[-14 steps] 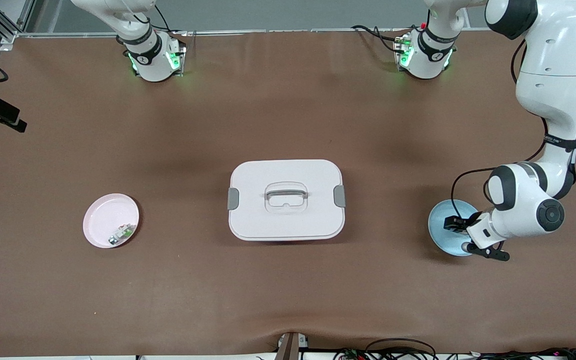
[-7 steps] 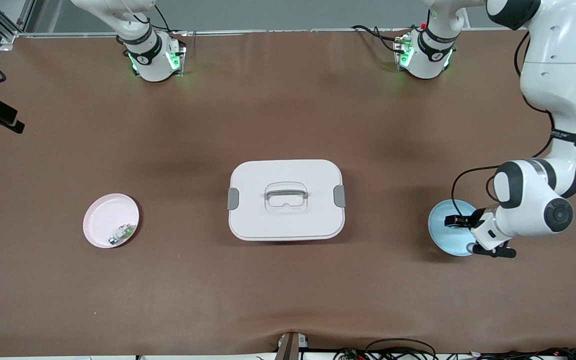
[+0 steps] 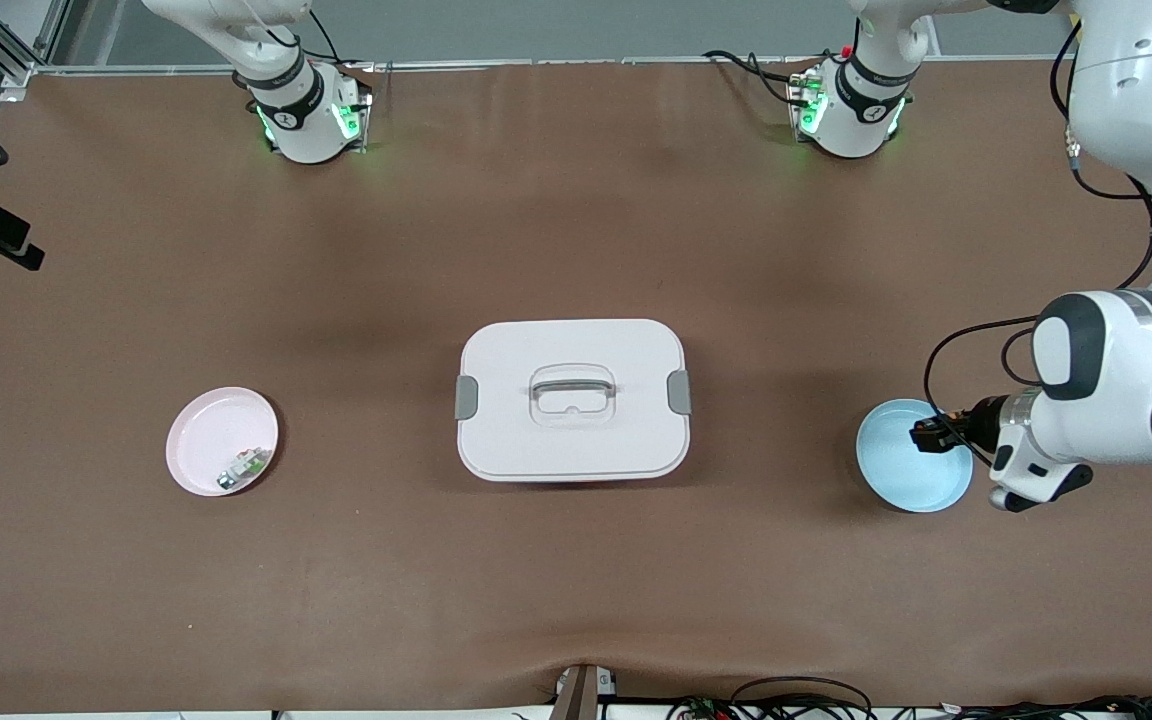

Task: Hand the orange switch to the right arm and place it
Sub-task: 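Lift the orange switch and carry it over the white box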

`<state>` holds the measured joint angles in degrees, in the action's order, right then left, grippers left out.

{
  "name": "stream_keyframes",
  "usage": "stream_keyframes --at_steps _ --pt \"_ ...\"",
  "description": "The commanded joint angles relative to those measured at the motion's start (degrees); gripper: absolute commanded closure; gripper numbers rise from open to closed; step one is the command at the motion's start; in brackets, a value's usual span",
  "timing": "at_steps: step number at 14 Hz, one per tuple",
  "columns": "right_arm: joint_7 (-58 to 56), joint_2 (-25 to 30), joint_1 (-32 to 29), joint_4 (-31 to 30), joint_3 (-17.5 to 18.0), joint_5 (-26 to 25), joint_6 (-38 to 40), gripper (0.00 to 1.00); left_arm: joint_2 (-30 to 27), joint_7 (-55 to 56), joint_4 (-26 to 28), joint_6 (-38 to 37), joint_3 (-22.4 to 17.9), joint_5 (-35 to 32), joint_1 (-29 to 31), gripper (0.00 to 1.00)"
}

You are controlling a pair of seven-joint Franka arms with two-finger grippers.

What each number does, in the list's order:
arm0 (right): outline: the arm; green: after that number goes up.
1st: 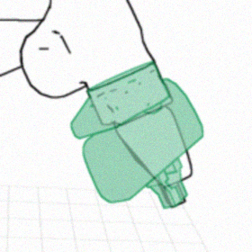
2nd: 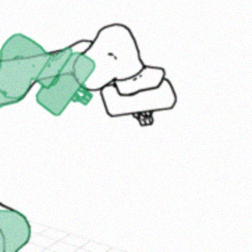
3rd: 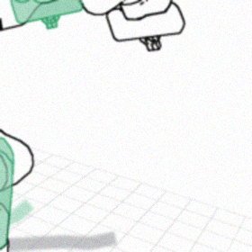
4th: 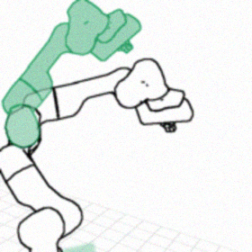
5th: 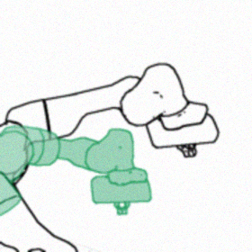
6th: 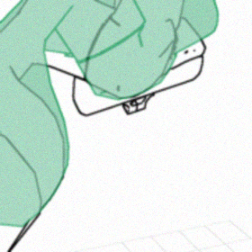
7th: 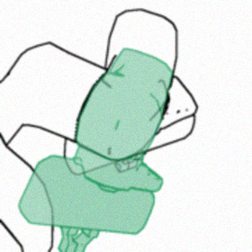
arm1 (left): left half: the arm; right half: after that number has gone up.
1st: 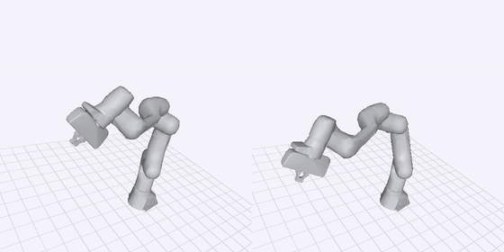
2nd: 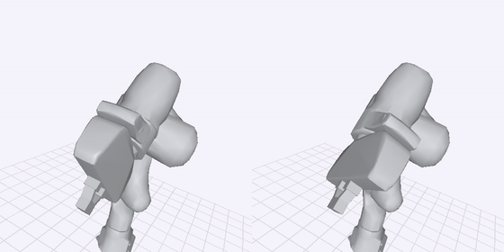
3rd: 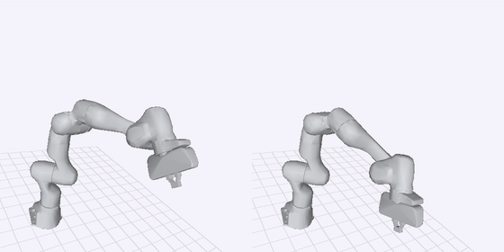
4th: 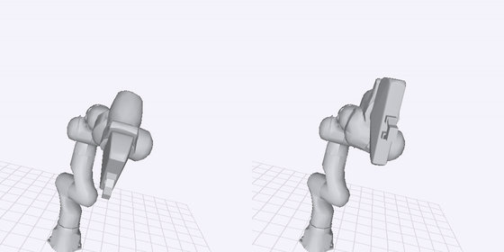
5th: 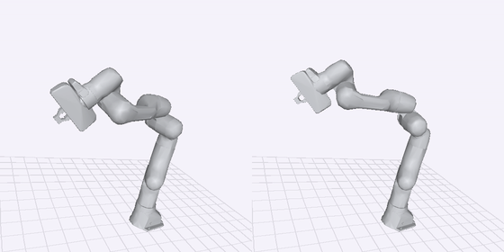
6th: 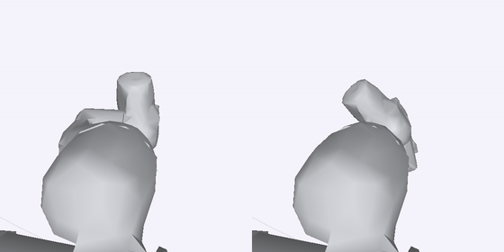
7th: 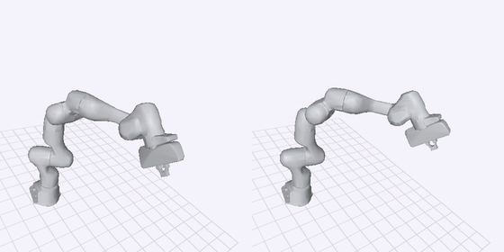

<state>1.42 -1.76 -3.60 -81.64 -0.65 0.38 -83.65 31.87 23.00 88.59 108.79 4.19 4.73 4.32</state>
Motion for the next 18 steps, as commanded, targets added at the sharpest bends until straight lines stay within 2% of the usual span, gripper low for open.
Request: stream_keyframes --at_steps 1,5,8,10,15,18 --pt "-0.5 0.0 -0.9 0.7 0.5 -1.9 0.1 0.00 -5.0 12.7 0.2 -2.7 1.3 1.7 -0.1 0.66" --pt "0.3 -0.1 -1.4 0.8 0.4 -2.4 0.1 0.00 -10.2 24.3 0.1 -2.7 2.1 10.5 -0.2 0.68" --pt "0.2 0.0 -1.5 0.8 0.4 -3.2 0.7 0.00 -13.7 34.6 0.1 -2.8 5.0 15.2 0.0 0.70" --pt "0.3 -0.1 -1.3 0.8 0.7 -4.8 0.4 0.00 -15.1 40.6 0.0 -2.9 6.4 20.8 -0.2 0.70" --pt "-1.6 -0.2 -1.5 0.7 0.5 -3.9 0.8 0.00 -16.0 49.9 -1.7 -2.0 14.5 26.2 -0.2 0.71" --pt "-4.1 -0.2 -3.2 0.4 0.4 -1.9 0.9 0.00 -16.1 56.3 -2.5 1.2 19.9 26.6 -0.3 0.72"
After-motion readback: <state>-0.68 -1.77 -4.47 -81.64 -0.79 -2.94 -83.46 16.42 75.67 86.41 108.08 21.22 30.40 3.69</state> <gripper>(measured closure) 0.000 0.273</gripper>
